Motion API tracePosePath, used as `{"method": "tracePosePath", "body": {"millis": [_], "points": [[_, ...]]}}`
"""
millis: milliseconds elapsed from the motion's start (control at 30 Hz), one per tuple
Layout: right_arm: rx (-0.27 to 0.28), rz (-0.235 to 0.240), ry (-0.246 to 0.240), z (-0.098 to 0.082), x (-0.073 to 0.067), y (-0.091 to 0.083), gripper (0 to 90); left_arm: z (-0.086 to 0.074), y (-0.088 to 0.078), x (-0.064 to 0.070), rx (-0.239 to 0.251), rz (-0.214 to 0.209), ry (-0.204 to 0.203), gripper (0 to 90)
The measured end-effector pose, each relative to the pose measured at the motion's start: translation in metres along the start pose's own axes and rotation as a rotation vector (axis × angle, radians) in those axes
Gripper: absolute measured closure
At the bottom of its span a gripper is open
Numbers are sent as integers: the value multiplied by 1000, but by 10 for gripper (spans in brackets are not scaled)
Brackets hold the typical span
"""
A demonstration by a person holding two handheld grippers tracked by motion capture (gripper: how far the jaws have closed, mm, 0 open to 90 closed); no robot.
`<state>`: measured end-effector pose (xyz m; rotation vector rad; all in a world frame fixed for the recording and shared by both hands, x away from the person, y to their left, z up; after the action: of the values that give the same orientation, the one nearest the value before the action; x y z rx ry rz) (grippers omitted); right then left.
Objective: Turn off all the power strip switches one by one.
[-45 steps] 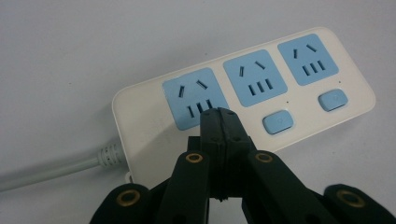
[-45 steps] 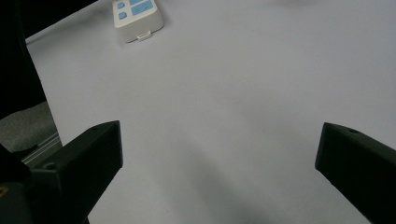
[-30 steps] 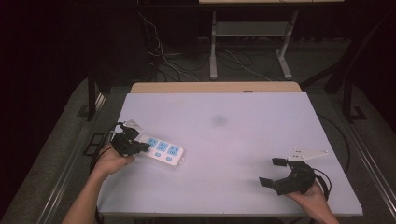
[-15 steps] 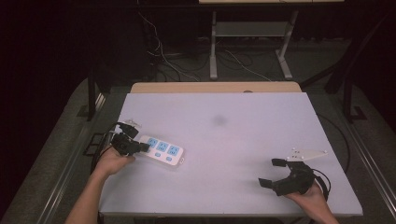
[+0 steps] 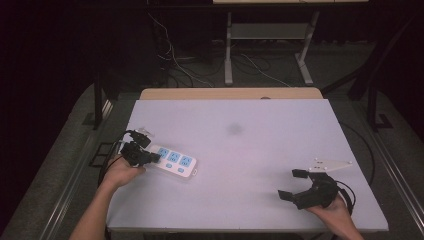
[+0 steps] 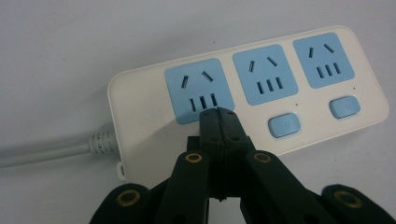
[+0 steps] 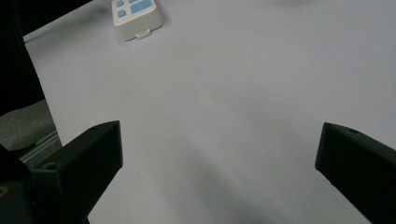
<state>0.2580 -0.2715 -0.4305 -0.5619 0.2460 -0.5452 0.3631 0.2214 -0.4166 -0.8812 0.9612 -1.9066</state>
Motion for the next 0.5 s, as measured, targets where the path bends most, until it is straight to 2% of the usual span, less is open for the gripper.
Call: {"method": "tracePosePath", "body": {"millis": [233, 267, 300, 367, 500], "points": [[-1, 1, 1, 0, 0, 0, 6, -1, -3, -1, 24, -15, -10, 895], [-1, 1, 2, 0, 0, 0, 5, 0, -4, -1, 31, 7, -19, 895], [0, 1, 2, 0, 0, 0, 5, 0, -4, -2, 28, 23, -11, 895], [1, 0, 2, 0, 1, 0, 5, -1, -5, -4, 25, 26, -18, 895], [1, -1, 7, 0, 1, 0, 5, -1, -10, -8, 56, 11, -42, 894]]}}
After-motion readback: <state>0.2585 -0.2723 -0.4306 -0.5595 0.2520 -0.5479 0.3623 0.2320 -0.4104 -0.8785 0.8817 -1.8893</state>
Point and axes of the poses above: each handheld gripper's, and its own axes: y roughly forward along the jaws, z roughly out of its top, x roughly to its right, the point moved 2 cm from there along y, roughly forward along the jaws, and after that the axes turned 14 degrees about -y, right-handed, at the moved point
